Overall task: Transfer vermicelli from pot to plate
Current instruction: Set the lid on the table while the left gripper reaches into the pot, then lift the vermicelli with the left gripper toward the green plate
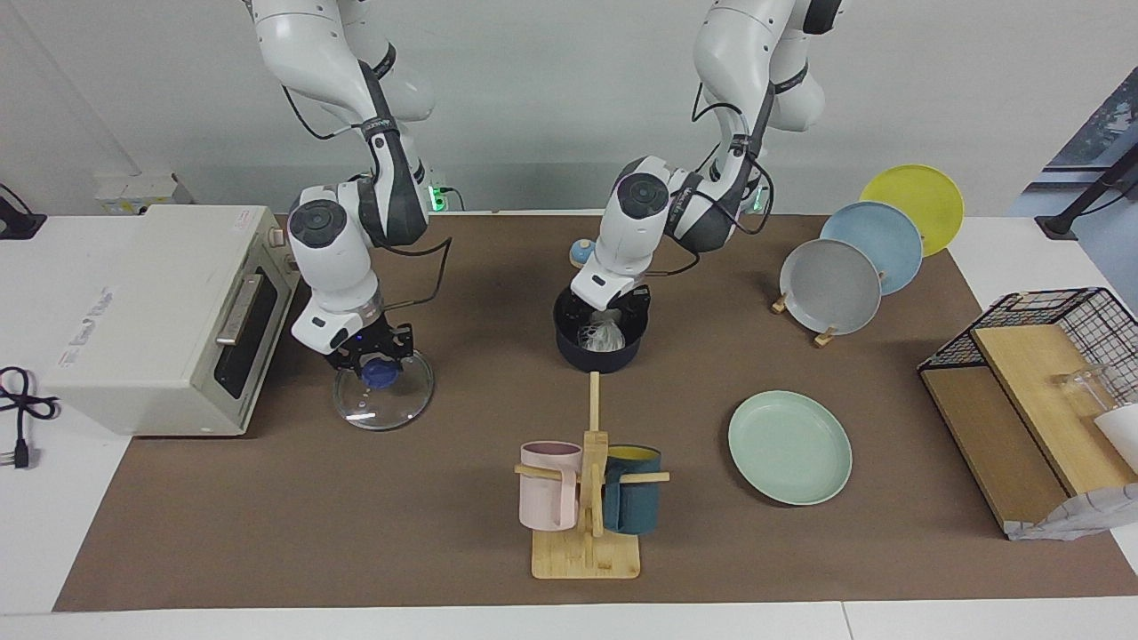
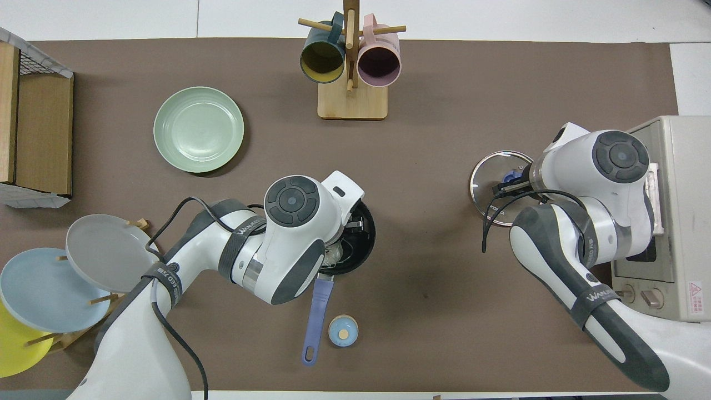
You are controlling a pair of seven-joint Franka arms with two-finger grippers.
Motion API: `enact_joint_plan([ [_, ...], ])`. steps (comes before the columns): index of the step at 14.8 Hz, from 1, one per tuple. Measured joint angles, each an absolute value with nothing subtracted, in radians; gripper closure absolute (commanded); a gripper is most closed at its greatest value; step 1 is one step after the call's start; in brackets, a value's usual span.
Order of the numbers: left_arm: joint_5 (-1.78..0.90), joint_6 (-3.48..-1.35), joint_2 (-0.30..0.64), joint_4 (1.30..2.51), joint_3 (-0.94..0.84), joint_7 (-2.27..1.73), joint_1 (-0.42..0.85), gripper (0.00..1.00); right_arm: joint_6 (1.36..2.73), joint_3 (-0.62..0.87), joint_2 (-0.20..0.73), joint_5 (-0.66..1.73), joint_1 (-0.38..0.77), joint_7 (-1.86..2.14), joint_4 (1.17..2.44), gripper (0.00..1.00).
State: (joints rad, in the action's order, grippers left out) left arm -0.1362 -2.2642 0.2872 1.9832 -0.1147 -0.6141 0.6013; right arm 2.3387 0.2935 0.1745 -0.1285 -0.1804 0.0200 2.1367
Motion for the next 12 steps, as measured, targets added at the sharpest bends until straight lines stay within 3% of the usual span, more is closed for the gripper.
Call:
enact_joint_plan([
  [1, -0.136, -2.271, 0.298, 1.983, -0.115, -0.614, 0.604, 0.15, 2.339, 0.294, 0.172, -0.128, -0.18, 0.02, 2.137, 0.0],
  [3, -0.136, -2.274, 0.304, 1.983, -0.114, -0.614, 0.607, 1.0, 2.334, 0.294, 0.164, -0.128, -0.18, 0.02, 2.134, 0.0],
  [6, -0.134, -2.274, 0.303, 1.981, -0.111, -0.612, 0.608, 1.0, 2.193, 0.295, 0.147, -0.128, -0.18, 0.02, 2.057, 0.0],
  [12, -0.132, -2.185, 0.287, 1.923, -0.1, -0.598, 0.606, 1.0, 1.655, 0.269, 0.087, -0.103, -0.179, 0.02, 1.676, 0.0],
])
